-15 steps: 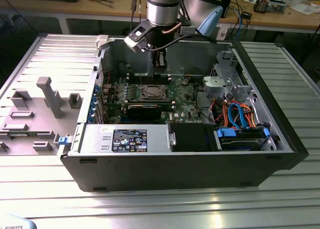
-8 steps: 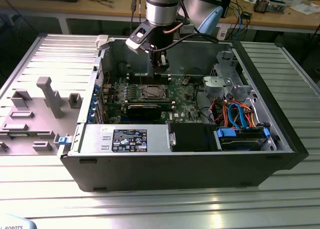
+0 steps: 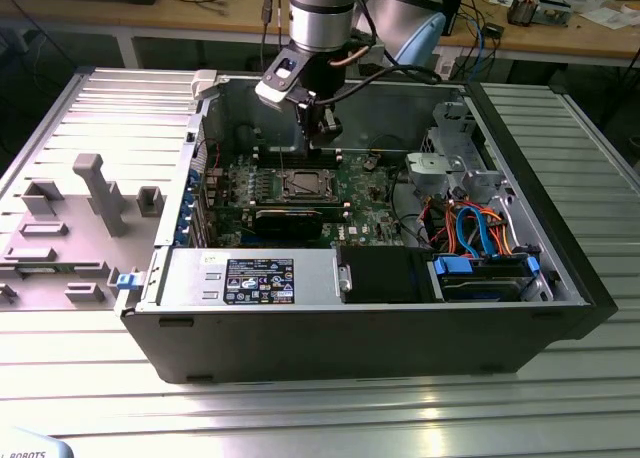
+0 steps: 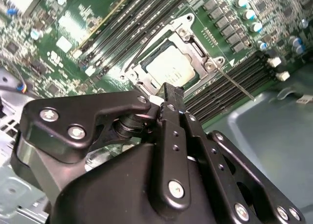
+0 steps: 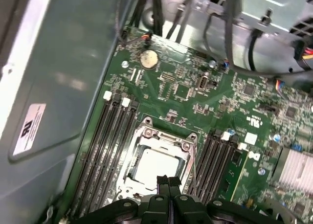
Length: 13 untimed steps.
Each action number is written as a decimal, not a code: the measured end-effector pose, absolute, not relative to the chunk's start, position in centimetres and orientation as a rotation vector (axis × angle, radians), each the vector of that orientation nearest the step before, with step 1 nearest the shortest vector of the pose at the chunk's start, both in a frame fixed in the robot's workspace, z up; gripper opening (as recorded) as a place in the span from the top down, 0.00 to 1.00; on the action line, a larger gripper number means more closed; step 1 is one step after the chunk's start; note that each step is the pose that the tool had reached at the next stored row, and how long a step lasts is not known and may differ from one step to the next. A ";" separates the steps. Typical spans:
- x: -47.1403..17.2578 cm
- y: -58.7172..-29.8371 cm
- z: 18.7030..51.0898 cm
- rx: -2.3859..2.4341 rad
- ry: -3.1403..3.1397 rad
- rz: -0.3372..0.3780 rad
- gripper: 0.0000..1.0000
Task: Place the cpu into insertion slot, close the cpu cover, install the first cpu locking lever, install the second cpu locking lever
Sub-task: 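Install the first cpu locking lever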
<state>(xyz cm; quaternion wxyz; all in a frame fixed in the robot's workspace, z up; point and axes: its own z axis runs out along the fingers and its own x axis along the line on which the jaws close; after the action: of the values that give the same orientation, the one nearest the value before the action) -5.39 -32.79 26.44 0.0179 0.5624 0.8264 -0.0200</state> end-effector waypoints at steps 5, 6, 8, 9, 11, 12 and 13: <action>-5.4 -32.8 26.4 1.613 2.651 -0.059 0.89; -5.4 -32.8 26.4 1.578 2.671 -0.058 0.89; -5.4 -32.8 26.4 1.515 2.707 -0.057 0.89; -5.4 -32.8 26.4 1.480 2.725 -0.056 0.89; -5.4 -32.8 26.4 1.424 2.754 -0.055 0.89; -5.4 -32.8 26.4 1.391 2.771 -0.054 0.89; -5.4 -32.8 26.4 1.366 2.783 -0.054 0.89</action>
<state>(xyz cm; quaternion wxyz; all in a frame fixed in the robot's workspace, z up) -5.42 -32.82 26.38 0.0206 0.4406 0.8973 -0.0173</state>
